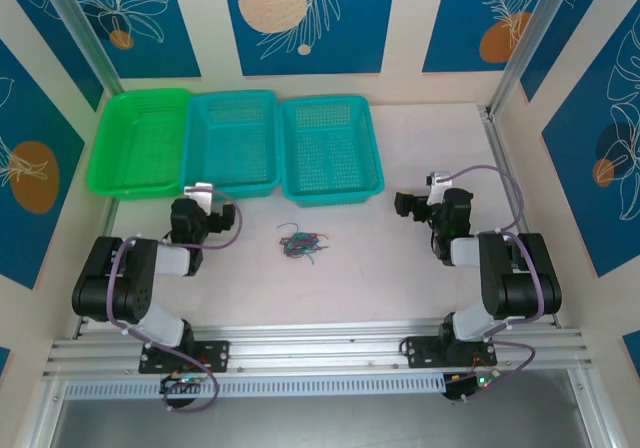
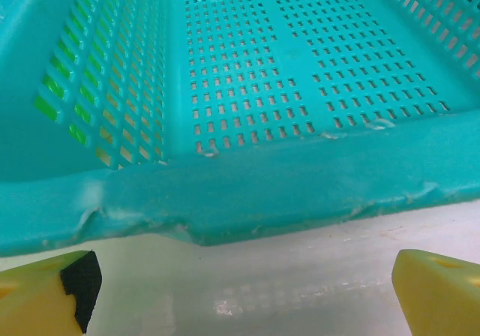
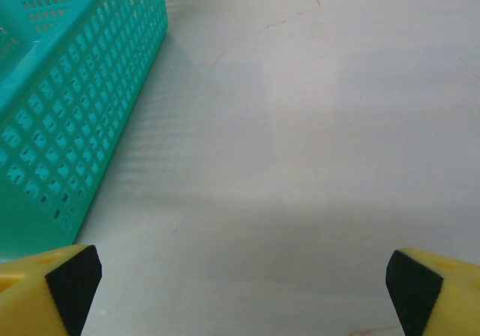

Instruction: Untangle the cables

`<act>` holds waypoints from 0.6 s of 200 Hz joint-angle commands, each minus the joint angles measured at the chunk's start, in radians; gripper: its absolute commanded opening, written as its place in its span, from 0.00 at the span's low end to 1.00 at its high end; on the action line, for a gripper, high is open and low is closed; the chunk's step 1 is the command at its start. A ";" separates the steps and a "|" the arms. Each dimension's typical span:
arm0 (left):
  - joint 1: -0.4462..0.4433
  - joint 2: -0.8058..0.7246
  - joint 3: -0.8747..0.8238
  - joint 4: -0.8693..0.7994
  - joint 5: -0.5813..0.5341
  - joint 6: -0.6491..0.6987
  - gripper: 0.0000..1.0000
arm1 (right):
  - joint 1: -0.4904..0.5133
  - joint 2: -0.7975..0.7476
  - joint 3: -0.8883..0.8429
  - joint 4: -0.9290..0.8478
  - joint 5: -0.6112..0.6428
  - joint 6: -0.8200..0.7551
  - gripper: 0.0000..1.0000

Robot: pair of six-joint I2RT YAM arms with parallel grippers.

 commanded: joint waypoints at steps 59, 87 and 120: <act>0.009 -0.009 0.025 0.015 0.052 0.007 1.00 | -0.001 -0.001 0.013 0.023 -0.007 -0.023 0.99; 0.010 -0.011 0.024 0.015 0.053 0.007 1.00 | 0.000 -0.001 0.013 0.022 -0.007 -0.023 0.99; 0.009 -0.016 0.018 0.021 0.032 0.001 1.00 | 0.032 -0.086 0.007 -0.035 0.167 0.002 0.99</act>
